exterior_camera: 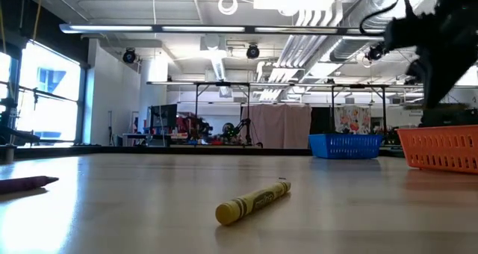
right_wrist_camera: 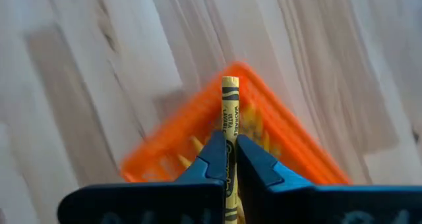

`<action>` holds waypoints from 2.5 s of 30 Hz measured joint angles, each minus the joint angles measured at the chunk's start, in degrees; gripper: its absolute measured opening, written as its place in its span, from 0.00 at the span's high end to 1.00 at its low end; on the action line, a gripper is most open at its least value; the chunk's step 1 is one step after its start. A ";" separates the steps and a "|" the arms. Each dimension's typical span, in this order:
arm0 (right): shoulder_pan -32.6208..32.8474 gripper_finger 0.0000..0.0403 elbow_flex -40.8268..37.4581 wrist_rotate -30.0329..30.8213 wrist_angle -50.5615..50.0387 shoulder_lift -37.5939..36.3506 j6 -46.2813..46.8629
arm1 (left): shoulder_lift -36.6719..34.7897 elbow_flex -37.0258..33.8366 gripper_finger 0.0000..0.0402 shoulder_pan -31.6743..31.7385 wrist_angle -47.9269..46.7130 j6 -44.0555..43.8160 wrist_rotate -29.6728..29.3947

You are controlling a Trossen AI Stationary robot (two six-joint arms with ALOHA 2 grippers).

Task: Sort crayons
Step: Put the yellow crayon into the orange basket

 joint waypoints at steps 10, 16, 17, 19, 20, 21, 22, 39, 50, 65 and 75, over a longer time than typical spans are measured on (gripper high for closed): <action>-0.05 0.80 -2.61 -1.02 -0.61 -1.26 2.24 | 0.00 0.00 0.75 0.82 -0.44 1.41 0.00; -0.04 0.74 -0.33 -6.38 3.06 -1.26 13.48 | 0.04 0.00 0.75 0.80 -1.91 1.46 0.04; 0.14 0.74 -0.19 -7.83 6.79 -1.10 15.76 | 0.04 0.00 0.75 0.83 -1.90 1.46 0.04; 1.36 0.76 -0.09 -10.07 17.21 0.02 16.86 | 0.04 0.00 0.75 1.18 -1.90 1.49 0.07; 2.27 0.77 -0.07 -10.61 22.58 1.23 15.89 | 0.04 0.00 0.75 1.38 -1.90 1.49 0.07; 3.44 0.77 -0.07 -11.07 29.14 2.88 13.90 | 0.04 0.00 0.75 1.63 -1.90 1.51 0.08; 4.79 0.78 -0.07 -11.28 35.52 4.88 11.12 | 0.04 0.00 0.75 1.92 -1.90 1.51 0.09; 14.22 0.78 23.98 -12.14 39.88 50.63 -29.14 | -1.34 0.00 0.75 -0.25 -5.39 1.46 -0.06; 13.78 0.78 44.03 -12.18 21.49 61.38 -50.56 | -4.11 0.02 0.75 -5.81 -7.44 1.42 -7.46; 14.48 0.78 47.97 -14.15 26.82 68.39 -60.28 | -5.11 0.02 0.75 -10.68 -7.26 1.42 -13.28; 13.97 0.81 48.37 -18.60 30.16 72.28 -60.27 | -5.11 0.02 0.75 -10.70 -6.90 1.36 -13.25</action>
